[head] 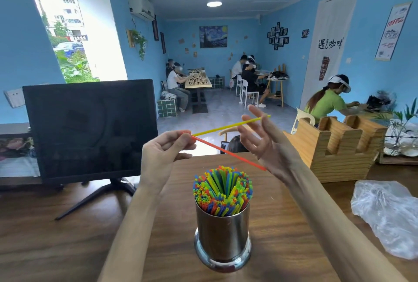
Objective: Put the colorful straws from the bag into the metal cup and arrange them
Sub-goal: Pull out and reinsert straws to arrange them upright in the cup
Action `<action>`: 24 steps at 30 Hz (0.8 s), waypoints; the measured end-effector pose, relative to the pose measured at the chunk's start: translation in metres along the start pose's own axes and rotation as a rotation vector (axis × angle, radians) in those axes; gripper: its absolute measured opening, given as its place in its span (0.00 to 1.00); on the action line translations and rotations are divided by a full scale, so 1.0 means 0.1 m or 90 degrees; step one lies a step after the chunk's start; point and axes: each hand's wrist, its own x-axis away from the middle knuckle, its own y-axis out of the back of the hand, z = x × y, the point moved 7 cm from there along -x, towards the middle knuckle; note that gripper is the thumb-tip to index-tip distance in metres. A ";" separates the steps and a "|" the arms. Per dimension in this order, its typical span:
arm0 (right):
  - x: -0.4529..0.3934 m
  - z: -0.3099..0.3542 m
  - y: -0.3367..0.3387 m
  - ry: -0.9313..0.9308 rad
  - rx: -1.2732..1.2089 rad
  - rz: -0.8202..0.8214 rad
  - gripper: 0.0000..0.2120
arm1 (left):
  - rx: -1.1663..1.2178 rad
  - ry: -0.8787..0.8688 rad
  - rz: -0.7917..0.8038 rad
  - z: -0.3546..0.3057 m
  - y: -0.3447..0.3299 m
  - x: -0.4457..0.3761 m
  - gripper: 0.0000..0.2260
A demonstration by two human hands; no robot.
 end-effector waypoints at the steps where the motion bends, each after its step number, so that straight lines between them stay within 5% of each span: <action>1: 0.01 -0.02 0.00 -0.008 0.010 0.020 0.30 | 0.029 0.011 -0.026 0.06 0.02 0.02 0.11; 7: 0.21 -0.14 -0.08 -0.071 -0.098 0.205 0.47 | 0.196 0.079 -0.128 0.30 0.00 0.18 0.05; 10: 0.23 -0.23 -0.16 -0.045 -0.064 0.180 0.54 | 0.240 0.117 -0.126 0.41 -0.15 0.32 0.06; 16: 0.19 -0.07 -0.23 0.116 0.320 -0.003 0.16 | 0.112 0.099 -0.089 0.51 -0.25 0.53 0.10; 21: 0.15 0.14 -0.17 0.214 0.394 -0.151 0.27 | -0.123 0.020 -0.131 0.56 -0.02 0.58 0.10; 24: 0.06 0.03 -0.22 0.195 0.709 -0.087 0.28 | -0.180 0.064 -0.188 0.71 0.13 0.53 0.05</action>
